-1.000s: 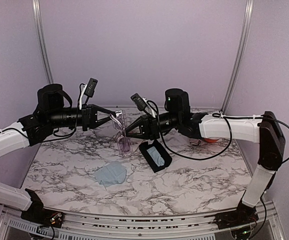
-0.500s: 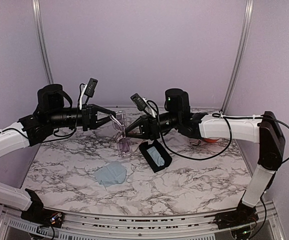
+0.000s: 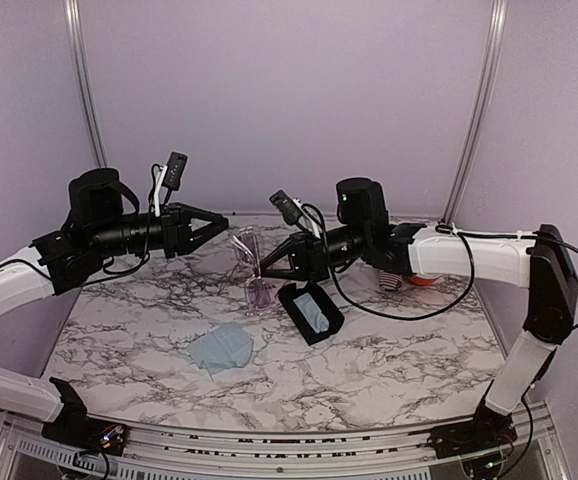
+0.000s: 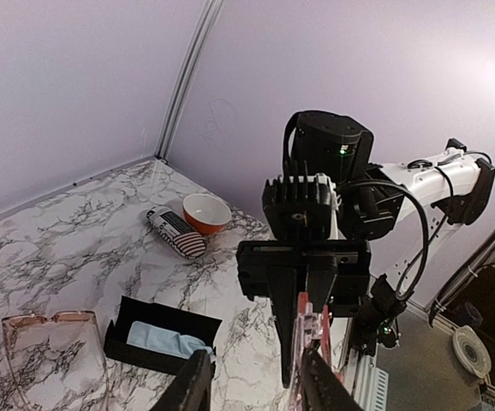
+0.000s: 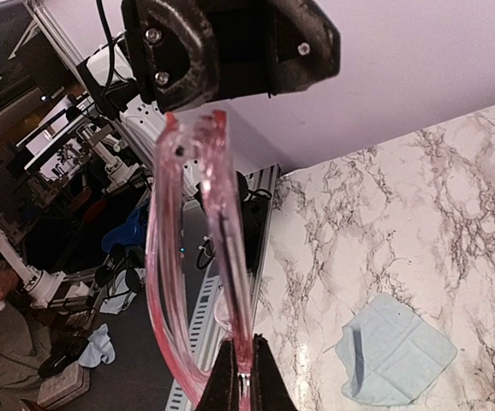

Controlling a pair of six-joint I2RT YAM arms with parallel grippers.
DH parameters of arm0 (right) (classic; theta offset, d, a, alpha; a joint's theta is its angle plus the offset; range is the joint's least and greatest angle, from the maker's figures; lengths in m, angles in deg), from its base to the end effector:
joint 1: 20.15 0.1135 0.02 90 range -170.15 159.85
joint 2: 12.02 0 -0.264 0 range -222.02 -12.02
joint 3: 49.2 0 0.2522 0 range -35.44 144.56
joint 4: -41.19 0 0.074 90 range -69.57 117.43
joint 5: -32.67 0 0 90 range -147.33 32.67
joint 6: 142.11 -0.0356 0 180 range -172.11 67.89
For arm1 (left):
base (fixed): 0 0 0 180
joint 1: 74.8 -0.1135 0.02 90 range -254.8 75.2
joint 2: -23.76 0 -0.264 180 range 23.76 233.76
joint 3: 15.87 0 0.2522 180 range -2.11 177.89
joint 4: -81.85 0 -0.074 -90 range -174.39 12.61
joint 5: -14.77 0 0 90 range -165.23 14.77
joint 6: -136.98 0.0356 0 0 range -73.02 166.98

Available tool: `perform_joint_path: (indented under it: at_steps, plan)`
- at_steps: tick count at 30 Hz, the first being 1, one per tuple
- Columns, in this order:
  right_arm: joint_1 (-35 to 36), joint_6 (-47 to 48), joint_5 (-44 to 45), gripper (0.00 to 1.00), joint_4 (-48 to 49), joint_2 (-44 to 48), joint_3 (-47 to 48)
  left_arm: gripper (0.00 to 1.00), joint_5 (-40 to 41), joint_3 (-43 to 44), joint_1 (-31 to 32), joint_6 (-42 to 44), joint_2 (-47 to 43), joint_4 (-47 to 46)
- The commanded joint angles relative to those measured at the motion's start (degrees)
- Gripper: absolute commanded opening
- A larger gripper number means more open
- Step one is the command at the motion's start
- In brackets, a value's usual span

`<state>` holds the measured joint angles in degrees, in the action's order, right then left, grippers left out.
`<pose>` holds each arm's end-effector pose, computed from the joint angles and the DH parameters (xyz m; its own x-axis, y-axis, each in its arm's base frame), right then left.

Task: Organize the sunglasses
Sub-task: Pass from the left arm to the right, then place the sunglasses in the sunglasses case.

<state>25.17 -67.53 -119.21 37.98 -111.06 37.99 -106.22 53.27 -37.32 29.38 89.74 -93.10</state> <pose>0.2561 0.3036 0.2988 -0.4245 -0.2510 -0.8700 -0.8518 -0.2152 0.4777 0.2022 -0.1781 0.3651 -0.3062 -0.0919 -0.9475 0.8786 0.3560 -0.3184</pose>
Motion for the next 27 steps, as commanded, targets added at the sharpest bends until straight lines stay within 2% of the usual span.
perform_joint_path:
  at_steps: [1,12,24,27]
  plan:
    - [-0.82,4.78,1.03,0.0,-7.4,3.42,-0.28,0.37,6.72,-0.92,-0.59,0.77,-3.35,-0.93]
    - [-5.9,11.97,6.45,0.0,-24.84,4.71,0.55,0.38,11.63,-1.24,-0.91,1.78,-4.28,-0.1]
    - [-11.4,18.01,22.33,0.0,-46.03,-3.24,8.73,0.38,11.33,0.03,-0.91,1.94,-2.18,1.17]
    - [-11.62,19.43,24.79,0.0,-49.81,-5.84,11.68,0.47,11.45,0.38,-0.89,2.12,-1.85,1.24]
